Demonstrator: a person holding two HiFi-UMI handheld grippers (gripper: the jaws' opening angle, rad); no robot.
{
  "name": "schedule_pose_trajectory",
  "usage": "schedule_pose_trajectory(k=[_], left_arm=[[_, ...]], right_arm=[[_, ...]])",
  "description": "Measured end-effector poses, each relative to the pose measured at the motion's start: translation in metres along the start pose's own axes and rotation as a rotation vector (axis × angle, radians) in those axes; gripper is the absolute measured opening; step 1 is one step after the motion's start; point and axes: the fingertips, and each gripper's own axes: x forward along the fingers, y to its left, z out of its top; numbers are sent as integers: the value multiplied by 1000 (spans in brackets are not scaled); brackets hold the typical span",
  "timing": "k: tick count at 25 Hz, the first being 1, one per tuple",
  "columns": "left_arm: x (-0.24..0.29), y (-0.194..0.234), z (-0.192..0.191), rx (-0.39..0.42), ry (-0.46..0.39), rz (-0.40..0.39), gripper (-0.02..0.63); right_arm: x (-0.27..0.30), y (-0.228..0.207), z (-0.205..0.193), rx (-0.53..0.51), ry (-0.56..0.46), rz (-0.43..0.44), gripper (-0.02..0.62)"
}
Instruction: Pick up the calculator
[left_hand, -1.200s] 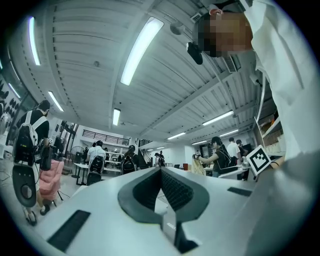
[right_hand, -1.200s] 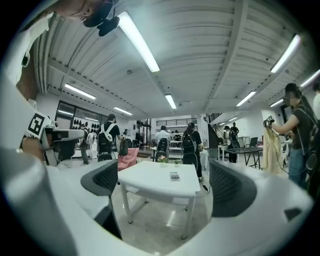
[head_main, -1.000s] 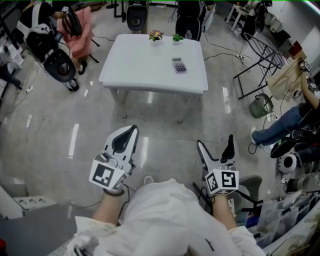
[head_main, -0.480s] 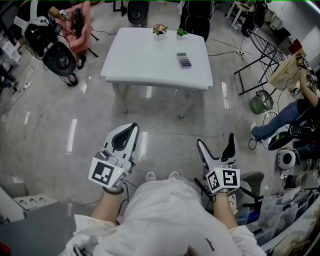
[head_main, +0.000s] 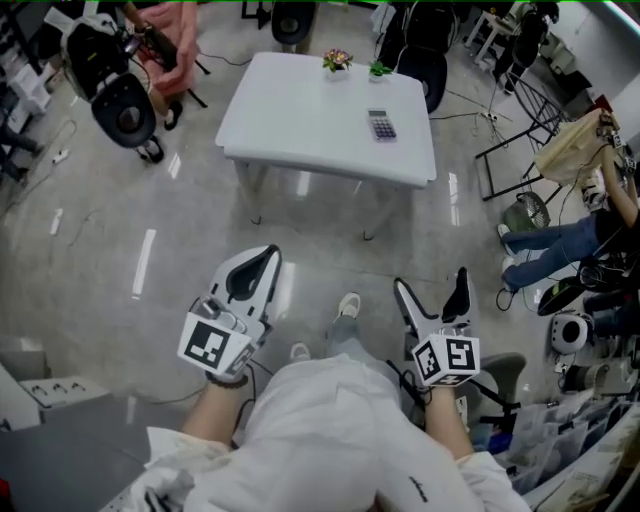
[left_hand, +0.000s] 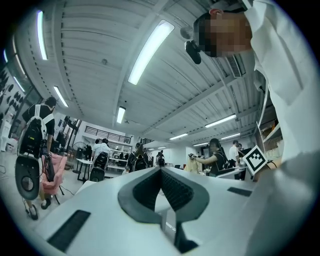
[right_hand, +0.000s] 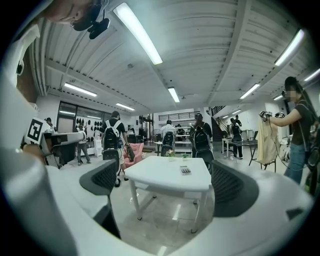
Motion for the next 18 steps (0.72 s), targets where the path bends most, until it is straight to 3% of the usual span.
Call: schedule_pose_trajectory(k=[18], left_arm=[[41, -8, -13, 27, 38, -21, 17]], right_arm=[[29, -22, -12, 54, -3, 35, 578]])
